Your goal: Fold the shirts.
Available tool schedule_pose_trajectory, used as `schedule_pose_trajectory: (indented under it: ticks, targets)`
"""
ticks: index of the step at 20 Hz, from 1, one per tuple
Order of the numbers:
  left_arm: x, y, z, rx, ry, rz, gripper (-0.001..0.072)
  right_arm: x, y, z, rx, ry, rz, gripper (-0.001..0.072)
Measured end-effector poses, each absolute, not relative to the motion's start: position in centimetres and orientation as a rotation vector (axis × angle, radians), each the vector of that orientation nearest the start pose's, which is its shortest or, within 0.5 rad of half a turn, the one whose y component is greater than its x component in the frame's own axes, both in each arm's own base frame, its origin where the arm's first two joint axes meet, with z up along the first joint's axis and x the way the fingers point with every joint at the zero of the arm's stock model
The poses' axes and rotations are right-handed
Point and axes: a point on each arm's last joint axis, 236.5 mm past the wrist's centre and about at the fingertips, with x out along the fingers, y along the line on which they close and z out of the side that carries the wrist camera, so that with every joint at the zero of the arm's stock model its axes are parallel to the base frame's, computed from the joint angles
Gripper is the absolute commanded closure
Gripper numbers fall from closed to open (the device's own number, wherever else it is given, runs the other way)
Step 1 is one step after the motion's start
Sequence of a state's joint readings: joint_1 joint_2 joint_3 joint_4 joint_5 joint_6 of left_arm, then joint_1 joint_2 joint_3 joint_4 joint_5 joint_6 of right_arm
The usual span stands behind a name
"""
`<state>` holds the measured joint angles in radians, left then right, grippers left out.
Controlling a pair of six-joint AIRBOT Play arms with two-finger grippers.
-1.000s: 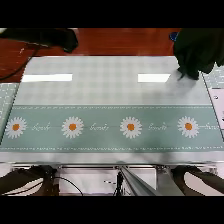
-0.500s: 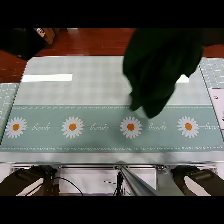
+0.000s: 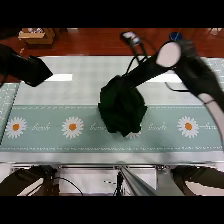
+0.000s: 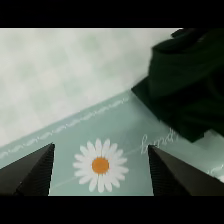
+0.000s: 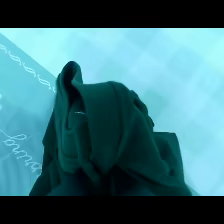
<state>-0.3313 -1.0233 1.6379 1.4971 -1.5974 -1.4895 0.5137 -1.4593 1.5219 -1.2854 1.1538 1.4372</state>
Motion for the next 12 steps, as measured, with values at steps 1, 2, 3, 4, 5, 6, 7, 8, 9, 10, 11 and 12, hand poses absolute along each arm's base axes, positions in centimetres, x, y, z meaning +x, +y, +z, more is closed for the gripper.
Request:
schedule_pose_trajectory:
  ticks: [1,2,3,4,5,6,7,8,9,10,11,12]
  targets:
    - [30.0,-12.2,22.3,0.207,1.005,-0.412,0.0024,38.4,29.3,6.0,-0.157,1.104,0.708,0.0661]
    - [29.8,-12.1,20.7,0.212,1.048,-0.410,0.0024,38.8,29.9,4.7,-0.157,1.113,0.709,0.0475]
    - [29.7,-12.0,19.2,0.216,1.086,-0.409,0.0024,39.2,30.2,3.9,-0.154,1.118,0.704,0.0312]
    - [29.7,-12.1,17.7,0.217,1.113,-0.407,0.0024,39.6,30.3,3.6,-0.152,1.113,0.698,0.0283]
    - [29.6,-12.0,15.9,0.220,1.148,-0.404,0.0023,40.1,30.1,3.7,-0.147,1.106,0.692,0.0277]
    - [29.8,-12.1,14.1,0.220,1.168,-0.402,0.0024,40.7,29.6,4.3,-0.143,1.092,0.681,0.0277]
    - [29.9,-12.1,12.5,0.220,1.185,-0.400,0.0024,41.3,28.5,5.1,-0.153,1.075,0.658,0.0275]
    - [30.1,-12.2,10.9,0.218,1.196,-0.397,0.0024,42.0,27.0,6.3,-0.161,1.053,0.628,0.0246]
    - [30.5,-12.3,9.4,0.216,1.201,-0.395,0.0024,42.6,25.2,7.3,-0.171,1.037,0.593,0.0232]
    - [30.7,-12.4,8.0,0.215,1.211,-0.392,0.0024,43.3,22.8,8.4,-0.184,1.021,0.545,0.0232]
    - [31.2,-12.7,7.0,0.210,1.209,-0.396,0.0023,44.0,20.3,9.2,-0.191,1.013,0.492,0.0232]
    - [31.5,-13.1,5.9,0.209,1.212,-0.408,0.0022,44.4,17.4,9.8,-0.187,1.021,0.435,0.0232]
